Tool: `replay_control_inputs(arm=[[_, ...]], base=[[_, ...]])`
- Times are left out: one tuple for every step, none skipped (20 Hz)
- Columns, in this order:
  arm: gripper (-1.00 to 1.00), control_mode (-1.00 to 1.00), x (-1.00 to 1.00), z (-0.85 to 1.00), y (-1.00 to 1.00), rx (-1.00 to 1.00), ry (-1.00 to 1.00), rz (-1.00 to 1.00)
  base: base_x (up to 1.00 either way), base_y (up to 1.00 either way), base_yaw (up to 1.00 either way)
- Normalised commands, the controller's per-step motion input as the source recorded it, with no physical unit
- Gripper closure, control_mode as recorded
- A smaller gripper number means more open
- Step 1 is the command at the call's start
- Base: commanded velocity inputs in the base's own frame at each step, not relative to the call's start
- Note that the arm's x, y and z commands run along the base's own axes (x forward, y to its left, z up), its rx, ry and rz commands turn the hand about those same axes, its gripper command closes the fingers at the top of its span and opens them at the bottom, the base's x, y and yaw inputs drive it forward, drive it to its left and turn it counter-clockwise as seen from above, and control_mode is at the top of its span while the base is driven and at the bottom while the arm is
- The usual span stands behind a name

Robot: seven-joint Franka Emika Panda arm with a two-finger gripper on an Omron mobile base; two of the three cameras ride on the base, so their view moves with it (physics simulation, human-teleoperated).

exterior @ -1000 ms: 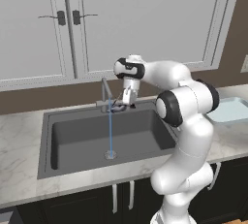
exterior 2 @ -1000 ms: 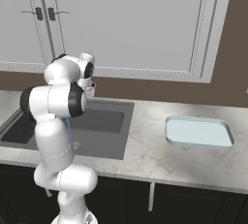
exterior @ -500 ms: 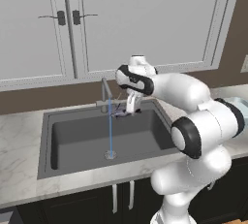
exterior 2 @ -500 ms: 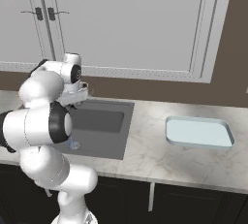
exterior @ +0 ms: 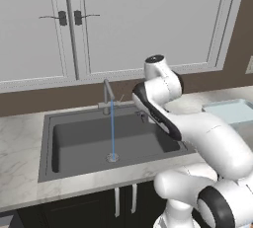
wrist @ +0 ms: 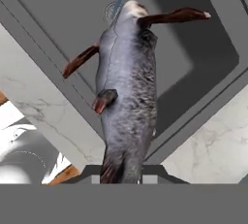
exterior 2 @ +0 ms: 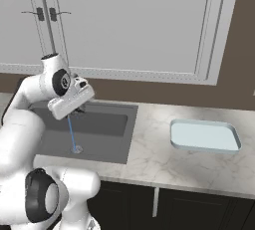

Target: Take the fish out of the fridge, briefly rinse it in the sink, and place it on the tray next to the sink.

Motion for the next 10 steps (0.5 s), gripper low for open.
replay_control_inputs(arm=[[1.00, -1.00, 0.00, 0.56, -1.00, 0.15, -0.17, -0.16], [1.00, -1.00, 0.00, 0.49, -1.00, 0.20, -0.12, -0.16], [1.00, -1.00, 0.00, 0.51, -1.00, 0.21, -0.12, -0.15], [1.00, -1.00, 0.01, 0.51, -1.00, 0.20, -0.11, -0.14], [1.00, -1.00, 0.03, 0.49, -1.00, 0.18, -0.10, -0.15], [1.00, -1.00, 0.07, 0.43, -1.00, 0.17, -0.09, -0.15], [1.00, -1.00, 0.09, 0.34, -1.00, 0.17, -0.07, -0.16], [1.00, -1.00, 0.19, 0.13, -1.00, 0.19, 0.00, -0.24], [1.00, -1.00, 0.26, 0.08, -1.00, 0.19, 0.00, -0.24], [1.00, -1.00, 0.25, 0.08, -1.00, 0.18, 0.00, -0.25]], base=[[0.00, 0.00, 0.00], [0.00, 0.00, 0.00], [0.00, 0.00, 0.00], [0.00, 0.00, 0.00], [0.00, 0.00, 0.00], [0.00, 0.00, 0.00], [0.00, 0.00, 0.00], [0.00, 0.00, 0.00], [0.00, 0.00, 0.00], [0.00, 0.00, 0.00]])
